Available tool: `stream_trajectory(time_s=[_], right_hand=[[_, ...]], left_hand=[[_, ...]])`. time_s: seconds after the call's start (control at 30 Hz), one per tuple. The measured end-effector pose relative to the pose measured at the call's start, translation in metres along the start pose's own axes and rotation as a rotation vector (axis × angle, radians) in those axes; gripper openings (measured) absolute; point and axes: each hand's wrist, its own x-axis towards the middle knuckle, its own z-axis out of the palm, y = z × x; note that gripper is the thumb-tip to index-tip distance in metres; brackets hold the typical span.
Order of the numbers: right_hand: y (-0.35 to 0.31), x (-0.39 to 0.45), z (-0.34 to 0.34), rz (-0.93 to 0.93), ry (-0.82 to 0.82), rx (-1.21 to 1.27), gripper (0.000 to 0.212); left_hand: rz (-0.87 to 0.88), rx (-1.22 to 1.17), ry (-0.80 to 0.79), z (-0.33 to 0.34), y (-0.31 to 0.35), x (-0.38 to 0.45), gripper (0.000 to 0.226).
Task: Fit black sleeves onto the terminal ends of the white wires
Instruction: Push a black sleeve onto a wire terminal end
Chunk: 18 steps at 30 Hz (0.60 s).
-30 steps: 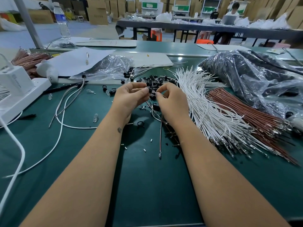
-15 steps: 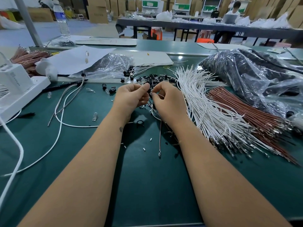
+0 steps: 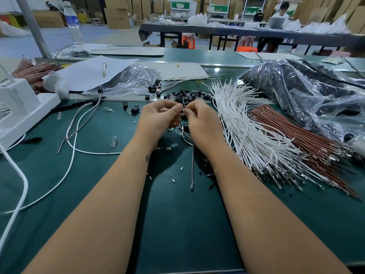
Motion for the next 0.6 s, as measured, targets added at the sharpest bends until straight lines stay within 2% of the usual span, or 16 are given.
stream_trajectory(time_s=[0.2,0.6], right_hand=[[-0.0011,0.0002,-0.0020,0.026,0.004,0.012,0.015],[0.0012,-0.0028,-0.0050,0.005,-0.003,-0.103,0.022]], left_hand=[[-0.021,-0.048,-0.068,-0.0015,0.0003,0.0005,0.017],[0.063,0.151,-0.140,-0.0001,-0.0001,-0.0052,0.016]])
